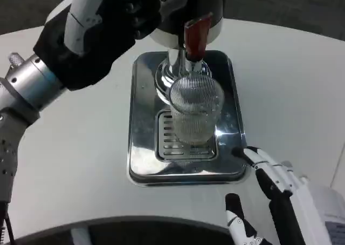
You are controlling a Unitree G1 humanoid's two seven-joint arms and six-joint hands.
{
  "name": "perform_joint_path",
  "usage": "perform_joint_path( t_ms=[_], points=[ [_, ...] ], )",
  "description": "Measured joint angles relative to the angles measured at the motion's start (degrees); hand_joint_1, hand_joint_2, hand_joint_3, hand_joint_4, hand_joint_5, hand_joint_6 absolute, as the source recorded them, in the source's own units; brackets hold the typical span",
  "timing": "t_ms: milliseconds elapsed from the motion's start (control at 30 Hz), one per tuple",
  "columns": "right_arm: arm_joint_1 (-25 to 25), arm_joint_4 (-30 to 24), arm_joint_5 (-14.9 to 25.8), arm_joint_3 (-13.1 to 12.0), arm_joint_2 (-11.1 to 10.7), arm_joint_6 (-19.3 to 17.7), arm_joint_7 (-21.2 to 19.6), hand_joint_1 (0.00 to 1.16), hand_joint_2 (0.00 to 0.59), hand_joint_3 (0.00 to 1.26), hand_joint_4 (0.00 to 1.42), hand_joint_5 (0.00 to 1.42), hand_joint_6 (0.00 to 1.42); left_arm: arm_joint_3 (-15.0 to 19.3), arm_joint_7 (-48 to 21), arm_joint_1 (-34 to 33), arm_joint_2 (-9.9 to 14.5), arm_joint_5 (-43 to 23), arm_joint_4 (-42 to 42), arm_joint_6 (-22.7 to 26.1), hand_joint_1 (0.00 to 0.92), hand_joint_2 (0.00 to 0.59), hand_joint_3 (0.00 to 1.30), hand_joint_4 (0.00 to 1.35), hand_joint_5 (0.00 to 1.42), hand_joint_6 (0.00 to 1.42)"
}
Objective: Grasp the cup under the faucet to collect the drink, then remove the cup.
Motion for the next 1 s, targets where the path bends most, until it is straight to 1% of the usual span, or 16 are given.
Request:
perform_joint_path(
  t_ms=[233,367,533,833,1000],
  points=[
    [0.2,0.0,0.0,-0.5,0.2,0.0,-0.2,0.39,0.516,0.23,0.16,0.22,0.2,-0.9,-2.6,-0.9,-3.0,1.3,2.8,-0.1,0.0,0.08,0.0,0.0,0.0,0.0],
    [0.3,0.0,0.1,-0.7,0.3,0.0,-0.3,0.39,0.516,0.23,0.16,0.22,0.2,-1.5,-3.7,-3.0,-3.4,2.4,4.0,-0.1,0.0,0.08,0.0,0.0,0.0,0.0],
    [0.3,0.0,0.3,-0.9,0.5,0.0,-0.3,0.39,0.516,0.23,0.16,0.23,0.2,-1.6,-4.5,-4.2,-4.5,3.7,5.1,-0.8,0.0,0.079,0.0,0.0,0.01,0.0],
    [-0.2,0.0,0.8,-1.9,0.6,0.0,-0.4,0.39,0.516,0.23,0.17,0.23,0.2,-2.3,-6.2,-5.2,-4.5,6.6,6.7,-2.1,0.0,0.077,0.0,0.0,0.01,0.0],
    [-0.6,0.0,1.3,-1.9,0.7,0.0,-0.4,0.39,0.516,0.23,0.17,0.23,0.2,-3.4,-6.4,-5.1,-4.4,9.6,4.8,-4.1,0.0,0.075,0.0,0.0,0.01,0.0]
  ],
)
